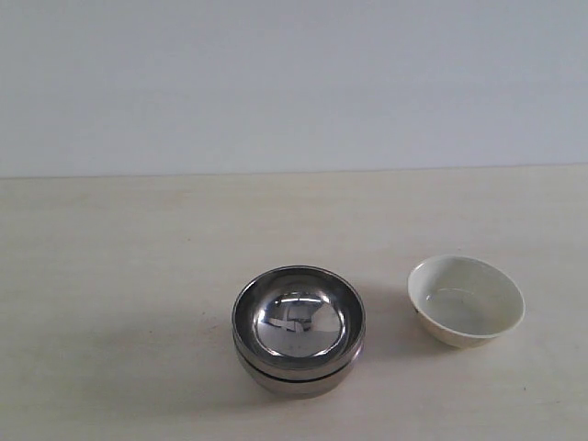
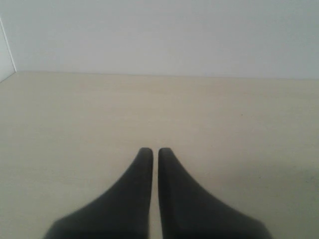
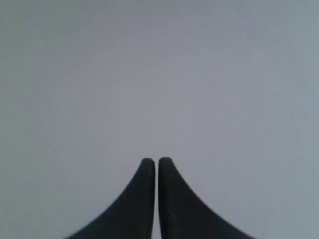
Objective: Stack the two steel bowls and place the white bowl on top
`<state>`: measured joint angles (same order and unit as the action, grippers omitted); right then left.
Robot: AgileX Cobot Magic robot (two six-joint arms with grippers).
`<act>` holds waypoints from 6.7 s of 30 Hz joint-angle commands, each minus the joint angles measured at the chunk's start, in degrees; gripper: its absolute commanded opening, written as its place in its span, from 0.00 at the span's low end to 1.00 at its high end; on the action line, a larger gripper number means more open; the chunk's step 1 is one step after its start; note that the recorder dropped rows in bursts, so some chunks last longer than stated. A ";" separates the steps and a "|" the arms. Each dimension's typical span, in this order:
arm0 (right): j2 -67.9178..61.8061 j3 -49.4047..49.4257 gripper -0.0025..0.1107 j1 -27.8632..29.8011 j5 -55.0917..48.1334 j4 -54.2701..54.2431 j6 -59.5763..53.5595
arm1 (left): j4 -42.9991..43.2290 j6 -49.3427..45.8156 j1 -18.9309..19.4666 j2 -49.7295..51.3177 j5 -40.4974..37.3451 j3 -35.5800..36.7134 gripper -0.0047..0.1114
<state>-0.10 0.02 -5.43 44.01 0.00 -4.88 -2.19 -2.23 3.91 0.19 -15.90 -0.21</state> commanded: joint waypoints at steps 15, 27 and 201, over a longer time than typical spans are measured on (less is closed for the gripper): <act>0.10 -0.02 0.02 0.22 15.59 0.57 12.83 | 0.17 -0.36 0.14 -0.19 0.00 0.21 0.07; -4.32 -27.02 0.02 0.22 -45.34 0.57 11.75 | 0.17 -0.36 0.14 -0.19 0.00 0.21 0.07; -101.37 -60.77 0.02 -28.42 -66.10 -18.85 4.44 | 0.17 -0.36 0.14 -0.19 0.00 0.21 0.07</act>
<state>-101.47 -60.40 -33.69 -22.88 -18.56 0.00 -2.19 -2.23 3.91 0.19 -15.90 -0.21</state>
